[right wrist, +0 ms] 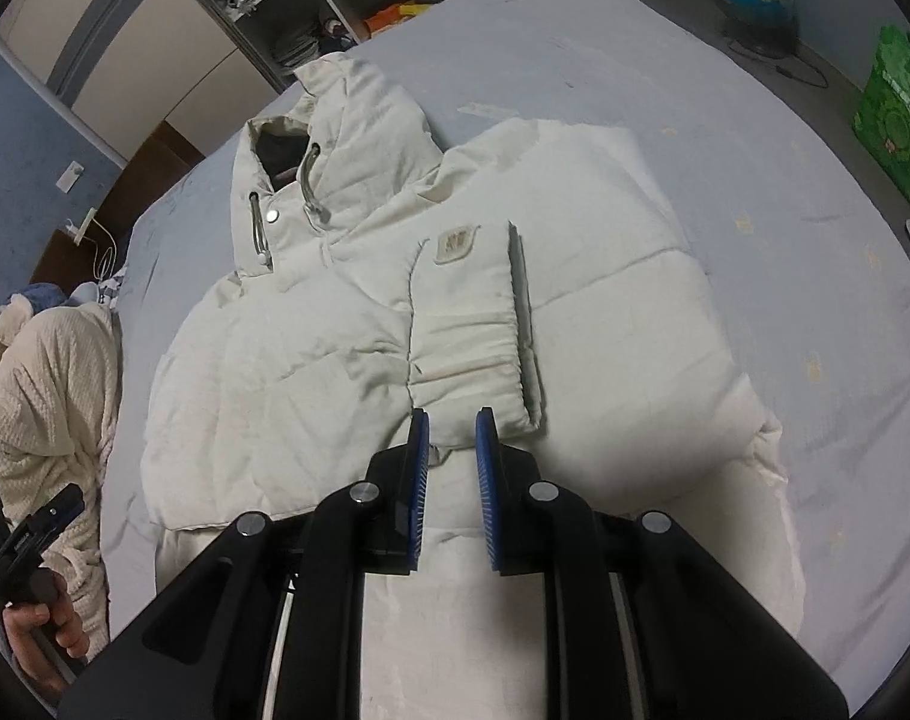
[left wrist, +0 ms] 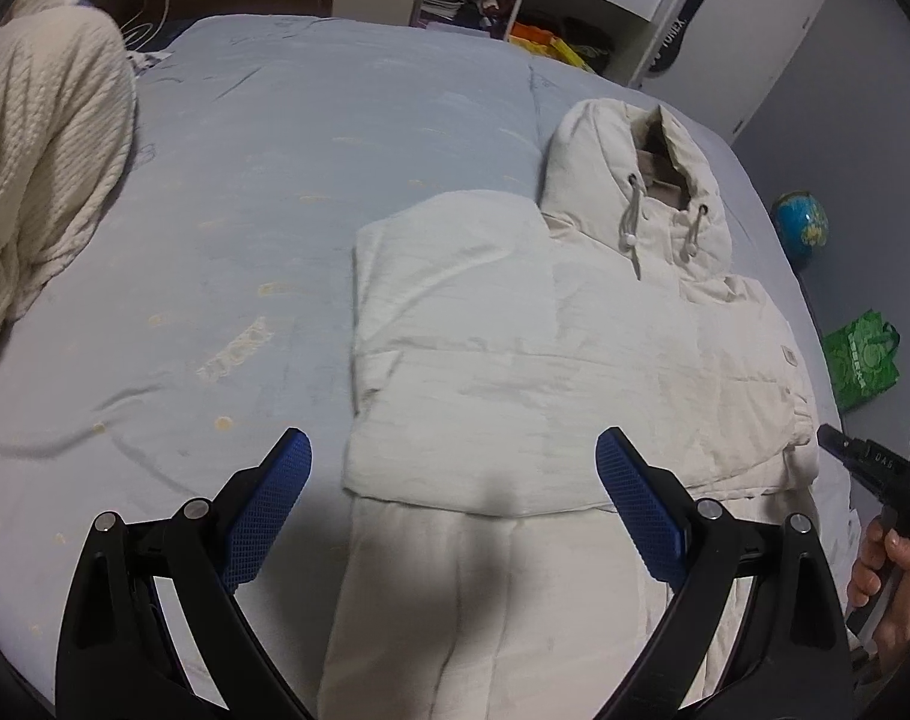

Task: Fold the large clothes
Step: 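Grasp the opposite side panel with the right tool, fold it inward, release, then grasp the jacket hem with the right tool and lift it toward the hood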

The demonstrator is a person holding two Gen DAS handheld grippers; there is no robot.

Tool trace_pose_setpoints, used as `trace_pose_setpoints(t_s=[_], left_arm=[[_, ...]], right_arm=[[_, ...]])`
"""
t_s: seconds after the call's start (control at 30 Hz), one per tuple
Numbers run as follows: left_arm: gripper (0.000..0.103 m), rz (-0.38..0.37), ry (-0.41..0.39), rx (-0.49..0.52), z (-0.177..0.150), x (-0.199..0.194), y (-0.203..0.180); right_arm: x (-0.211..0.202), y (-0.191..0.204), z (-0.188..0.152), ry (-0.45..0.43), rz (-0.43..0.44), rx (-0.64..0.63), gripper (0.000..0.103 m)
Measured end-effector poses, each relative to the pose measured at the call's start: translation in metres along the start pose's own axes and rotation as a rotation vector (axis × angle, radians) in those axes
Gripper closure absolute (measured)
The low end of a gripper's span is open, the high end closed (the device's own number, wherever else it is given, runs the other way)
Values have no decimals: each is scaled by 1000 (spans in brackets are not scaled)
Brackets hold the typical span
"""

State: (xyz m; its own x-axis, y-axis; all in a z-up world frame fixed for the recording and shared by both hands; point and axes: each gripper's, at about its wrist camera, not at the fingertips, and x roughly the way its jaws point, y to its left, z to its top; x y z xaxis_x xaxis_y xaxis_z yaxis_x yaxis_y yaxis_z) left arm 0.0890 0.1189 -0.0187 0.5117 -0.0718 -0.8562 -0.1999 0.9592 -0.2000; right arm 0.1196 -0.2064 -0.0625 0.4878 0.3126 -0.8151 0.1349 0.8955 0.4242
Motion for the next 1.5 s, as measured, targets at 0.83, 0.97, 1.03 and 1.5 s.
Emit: trace_pose_setpoints(t_s=[0.83,0.97,1.03,1.5], left_arm=[[7,-34,52,70,30,60,-49],[7,-40,54,62,37,67,-49],[7,-45,49,53,39,67,-48],[7,-31,105,68,42,97,-48]], right_arm=[[22,25,53,-49,61,-91,43],[34,26,82,-47,84,-97,38],[45,27,100,-32,113,-98,36],[142,15,218,58,210,-17,31]])
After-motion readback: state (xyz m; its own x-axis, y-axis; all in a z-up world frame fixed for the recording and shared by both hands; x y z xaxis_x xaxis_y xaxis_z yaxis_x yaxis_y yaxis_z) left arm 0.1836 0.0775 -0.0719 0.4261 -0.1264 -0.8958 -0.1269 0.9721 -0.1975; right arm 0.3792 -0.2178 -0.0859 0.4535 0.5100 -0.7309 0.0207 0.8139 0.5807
